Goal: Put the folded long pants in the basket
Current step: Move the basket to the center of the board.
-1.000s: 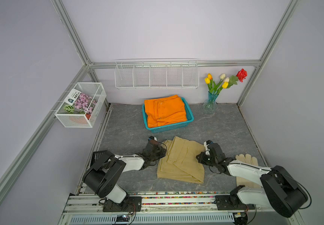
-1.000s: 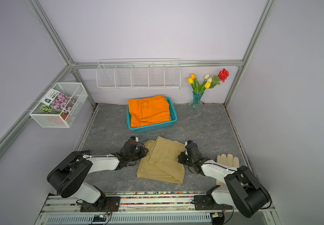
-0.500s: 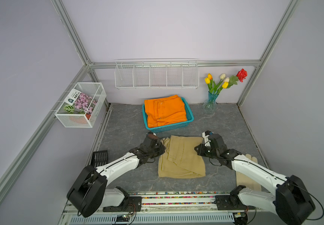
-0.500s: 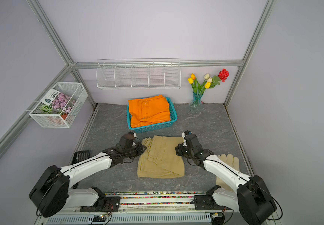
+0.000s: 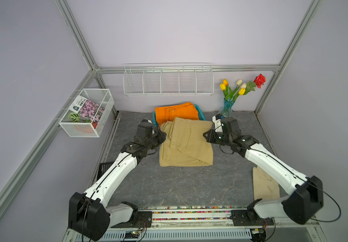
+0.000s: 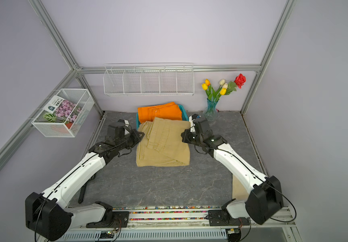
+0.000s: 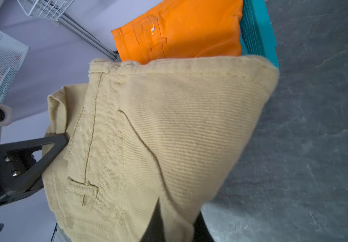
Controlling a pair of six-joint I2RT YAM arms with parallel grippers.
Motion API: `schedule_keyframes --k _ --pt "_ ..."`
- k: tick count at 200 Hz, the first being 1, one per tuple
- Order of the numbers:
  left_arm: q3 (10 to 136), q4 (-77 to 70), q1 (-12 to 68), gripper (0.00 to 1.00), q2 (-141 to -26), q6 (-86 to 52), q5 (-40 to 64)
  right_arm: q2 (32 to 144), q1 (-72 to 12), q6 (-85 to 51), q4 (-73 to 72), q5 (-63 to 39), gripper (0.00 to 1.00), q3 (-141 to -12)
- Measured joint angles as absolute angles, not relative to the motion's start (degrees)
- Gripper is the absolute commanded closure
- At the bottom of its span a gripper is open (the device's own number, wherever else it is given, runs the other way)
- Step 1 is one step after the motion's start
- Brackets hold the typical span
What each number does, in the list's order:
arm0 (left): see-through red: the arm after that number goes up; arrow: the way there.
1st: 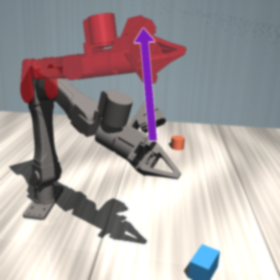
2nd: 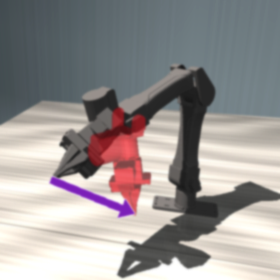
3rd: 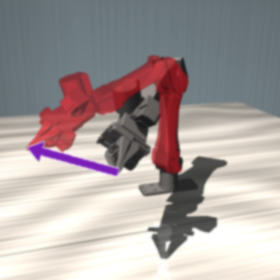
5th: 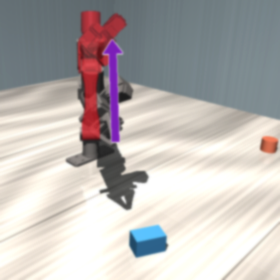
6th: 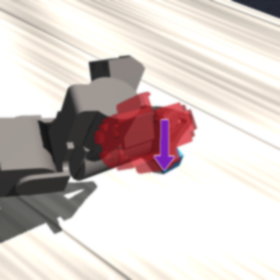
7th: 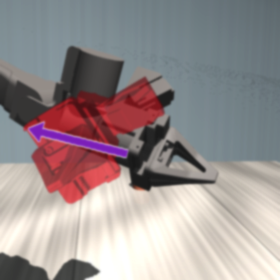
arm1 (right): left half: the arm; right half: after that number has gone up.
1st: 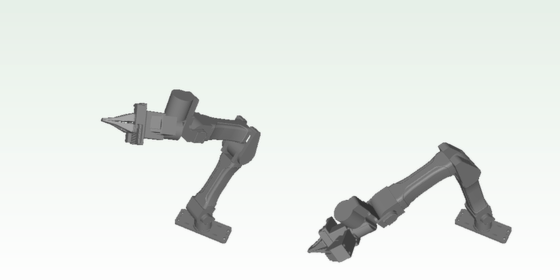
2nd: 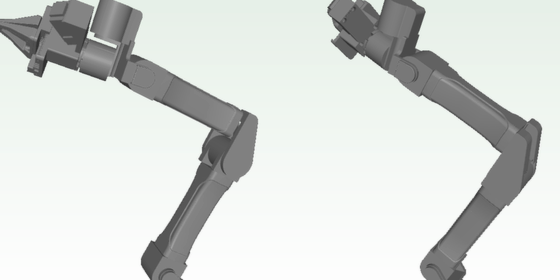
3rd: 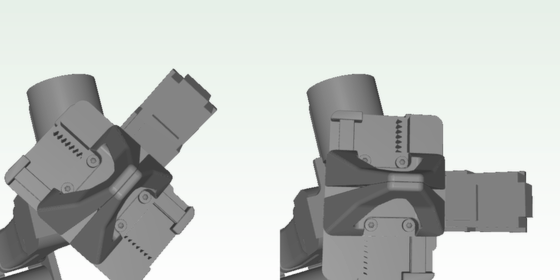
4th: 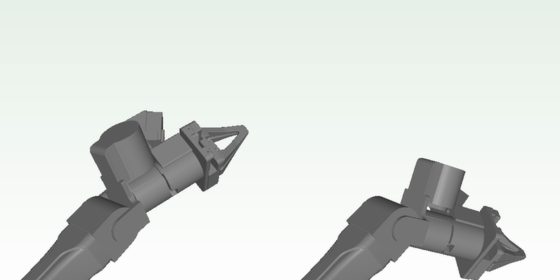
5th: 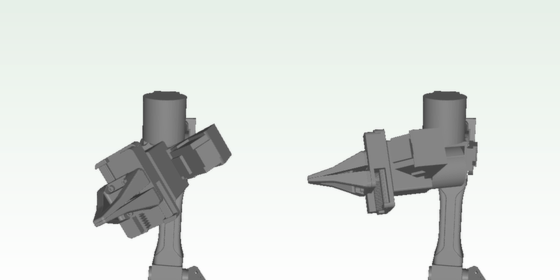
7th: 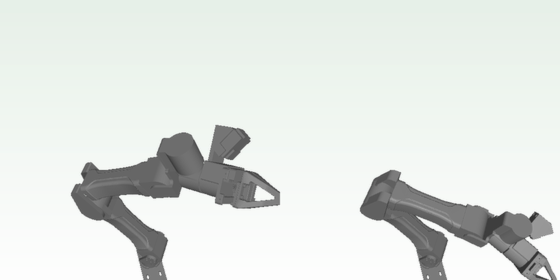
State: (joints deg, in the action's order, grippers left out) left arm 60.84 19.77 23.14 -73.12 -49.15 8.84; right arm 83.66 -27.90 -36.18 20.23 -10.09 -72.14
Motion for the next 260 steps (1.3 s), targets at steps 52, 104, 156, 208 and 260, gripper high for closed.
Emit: schedule_keyframes --k 52,104,156,208,260 --pt "72.23 20.80 16.93 1.00 -82.70 -47.20 10.81 113.25 -22.61 -34.85 25.28 -16.97 1.00 -105.12" --pt "90.19 20.32 12.36 1.00 -105.56 -46.35 16.91 139.44 -19.97 -32.42 46.50 -20.01 1.00 -146.61" --pt "98.13 22.20 9.63 1.00 -114.80 -44.84 19.46 140.97 -18.55 -31.94 48.31 -26.15 1.00 -148.59" --pt "93.67 16.82 9.06 1.00 -115.28 -44.88 21.08 143.46 -18.00 -30.09 47.77 -29.17 1.00 -149.40" --pt "81.17 9.87 8.88 1.00 -110.43 -45.98 21.02 141.97 -16.82 -28.64 31.33 -26.72 1.00 -129.14"
